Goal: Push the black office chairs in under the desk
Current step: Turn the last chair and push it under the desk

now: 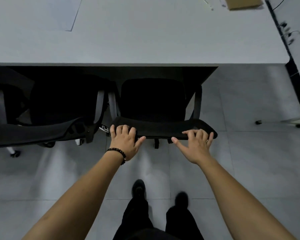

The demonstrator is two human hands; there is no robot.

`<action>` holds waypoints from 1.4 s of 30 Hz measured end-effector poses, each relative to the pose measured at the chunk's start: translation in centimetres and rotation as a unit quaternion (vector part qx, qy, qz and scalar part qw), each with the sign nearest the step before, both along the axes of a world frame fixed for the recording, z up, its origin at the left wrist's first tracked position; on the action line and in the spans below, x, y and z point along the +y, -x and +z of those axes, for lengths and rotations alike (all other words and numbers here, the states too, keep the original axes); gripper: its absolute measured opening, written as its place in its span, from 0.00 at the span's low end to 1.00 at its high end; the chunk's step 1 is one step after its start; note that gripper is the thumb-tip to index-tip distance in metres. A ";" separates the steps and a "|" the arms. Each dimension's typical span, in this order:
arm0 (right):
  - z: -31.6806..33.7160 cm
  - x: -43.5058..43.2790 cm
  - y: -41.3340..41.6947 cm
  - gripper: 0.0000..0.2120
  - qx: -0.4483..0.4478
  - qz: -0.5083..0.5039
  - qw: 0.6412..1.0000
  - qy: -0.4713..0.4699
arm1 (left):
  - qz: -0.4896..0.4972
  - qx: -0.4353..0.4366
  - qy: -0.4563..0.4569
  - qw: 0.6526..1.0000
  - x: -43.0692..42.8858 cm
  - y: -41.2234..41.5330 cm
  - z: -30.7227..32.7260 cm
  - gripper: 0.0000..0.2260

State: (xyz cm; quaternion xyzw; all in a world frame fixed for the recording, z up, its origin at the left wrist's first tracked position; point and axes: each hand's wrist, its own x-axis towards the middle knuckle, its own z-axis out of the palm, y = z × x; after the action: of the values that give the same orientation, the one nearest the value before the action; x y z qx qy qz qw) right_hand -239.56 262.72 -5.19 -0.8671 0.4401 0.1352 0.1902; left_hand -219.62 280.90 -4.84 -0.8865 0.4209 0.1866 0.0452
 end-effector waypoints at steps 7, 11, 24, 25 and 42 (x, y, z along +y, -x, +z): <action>-0.6 -6.4 -2.6 0.37 -0.020 0.042 0.999 -0.002 | 0.030 -0.024 -0.002 0.999 -5.6 -2.6 -0.3 0.37; -0.8 -8.2 -3.3 0.37 -0.018 0.061 0.998 -0.013 | 0.034 -0.024 -0.025 0.999 -6.9 -3.3 -0.1 0.40; -0.1 -3.4 0.5 0.32 -0.012 0.076 0.997 -0.012 | 0.053 0.021 -0.025 0.998 -2.2 0.2 0.8 0.40; 0.0 -3.2 0.4 0.32 -0.012 0.072 0.997 -0.009 | 0.052 0.020 -0.019 0.998 -2.1 0.1 0.7 0.40; 1.5 -1.3 -2.5 0.30 0.047 0.003 0.999 0.002 | 0.002 0.024 0.023 0.999 0.1 -3.6 1.7 0.28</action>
State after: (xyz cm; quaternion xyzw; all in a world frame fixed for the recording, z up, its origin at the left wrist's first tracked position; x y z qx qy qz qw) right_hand -237.05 261.39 -3.73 -0.8616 0.4461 0.1755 0.1666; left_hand -215.98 280.96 -3.14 -0.8836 0.4239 0.1985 0.0145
